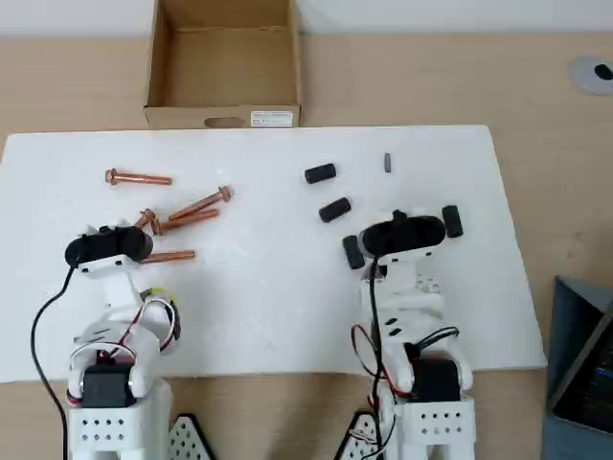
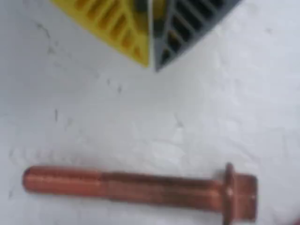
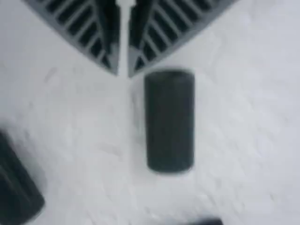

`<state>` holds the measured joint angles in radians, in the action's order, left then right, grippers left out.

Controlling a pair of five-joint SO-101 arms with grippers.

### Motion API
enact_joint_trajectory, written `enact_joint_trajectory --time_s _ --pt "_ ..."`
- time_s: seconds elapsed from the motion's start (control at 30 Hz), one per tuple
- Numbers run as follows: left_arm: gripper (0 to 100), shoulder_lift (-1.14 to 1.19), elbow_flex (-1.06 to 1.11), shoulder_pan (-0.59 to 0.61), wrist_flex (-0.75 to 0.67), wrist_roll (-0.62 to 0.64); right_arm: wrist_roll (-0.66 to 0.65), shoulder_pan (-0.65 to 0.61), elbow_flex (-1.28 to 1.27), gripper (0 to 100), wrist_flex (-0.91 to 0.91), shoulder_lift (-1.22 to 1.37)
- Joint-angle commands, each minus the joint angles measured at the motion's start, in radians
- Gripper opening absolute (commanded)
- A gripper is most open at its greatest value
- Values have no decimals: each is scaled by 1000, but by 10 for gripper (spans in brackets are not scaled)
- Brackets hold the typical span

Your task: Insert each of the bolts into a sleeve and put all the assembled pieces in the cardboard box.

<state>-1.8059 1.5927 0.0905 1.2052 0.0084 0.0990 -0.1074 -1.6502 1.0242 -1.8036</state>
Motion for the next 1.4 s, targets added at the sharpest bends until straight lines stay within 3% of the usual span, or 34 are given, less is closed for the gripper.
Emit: enact_joint_trajectory --time_s 0.0,0.3,0.47,0.73,0.97,1.1,1.37 --pt "6 -5 -110 -18 -17 -8 2 12 153 10 83 -25" --pt "6 4 -279 -15 32 -8 -68 12 395 12 183 -10" --pt "6 82 -362 -15 69 -9 -71 13 541 12 183 157" --pt "6 499 -715 -15 74 -6 -72 13 954 12 319 665" --pt "7 851 -939 20 172 -17 -74 15 1221 12 463 1007" --pt "7 1032 -993 110 178 -161 -80 67 1313 12 522 1191" --pt "7 1236 -1069 241 201 -285 -517 216 1426 12 508 1501"
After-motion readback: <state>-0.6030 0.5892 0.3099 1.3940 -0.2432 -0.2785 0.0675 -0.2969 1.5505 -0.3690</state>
